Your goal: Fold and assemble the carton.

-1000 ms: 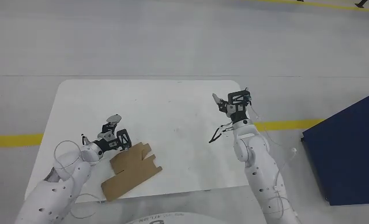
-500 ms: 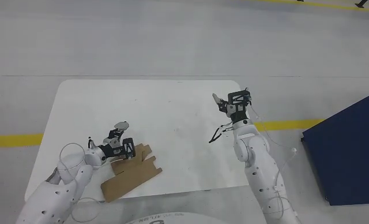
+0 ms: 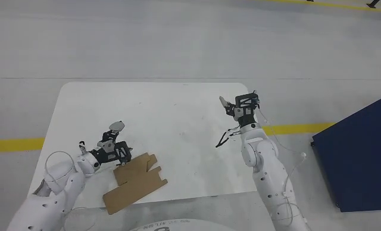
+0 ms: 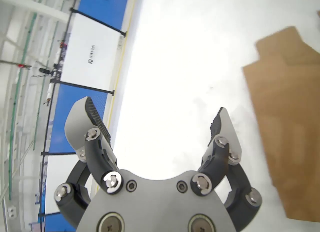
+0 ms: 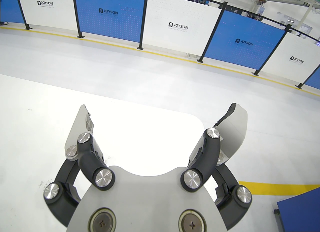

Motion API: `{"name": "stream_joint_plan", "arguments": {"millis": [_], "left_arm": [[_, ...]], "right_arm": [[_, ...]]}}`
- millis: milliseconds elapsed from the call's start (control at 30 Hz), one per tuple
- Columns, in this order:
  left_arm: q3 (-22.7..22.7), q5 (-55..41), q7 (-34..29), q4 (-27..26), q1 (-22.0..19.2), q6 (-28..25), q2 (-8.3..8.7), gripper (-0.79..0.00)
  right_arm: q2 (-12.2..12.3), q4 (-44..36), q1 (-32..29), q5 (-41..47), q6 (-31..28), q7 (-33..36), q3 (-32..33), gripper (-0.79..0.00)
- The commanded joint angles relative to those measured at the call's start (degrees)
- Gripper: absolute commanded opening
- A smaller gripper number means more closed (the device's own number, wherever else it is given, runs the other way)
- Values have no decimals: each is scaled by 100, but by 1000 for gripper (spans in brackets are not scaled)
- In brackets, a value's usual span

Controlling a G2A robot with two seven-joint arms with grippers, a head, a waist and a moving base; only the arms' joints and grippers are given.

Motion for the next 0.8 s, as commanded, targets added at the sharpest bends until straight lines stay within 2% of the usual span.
{"name": "stream_joint_plan", "arguments": {"millis": [0,67,200,300,367,700,767], "left_arm": [[-473,-749,186,-324,425,386,34,0],[-936,-991,464,-564,851,584,96,0],[-1713,-923,1492,-974,1853,536,245,0],[-2184,-633,2145,-1128,2593,697,326,0],[-2387,-491,2388,-1172,2941,843,354,0],[-2387,-491,2388,-1172,2941,843,354,0],[-2381,-252,2354,-1209,2928,965,361,0]], "right_arm": [[0,0,0,0,0,0,0,0],[0,0,0,0,0,0,0,0],[0,0,0,0,0,0,0,0],[0,0,0,0,0,0,0,0],[0,0,0,0,0,0,0,0],[0,0,0,0,0,0,0,0],[0,0,0,0,0,0,0,0]]}}
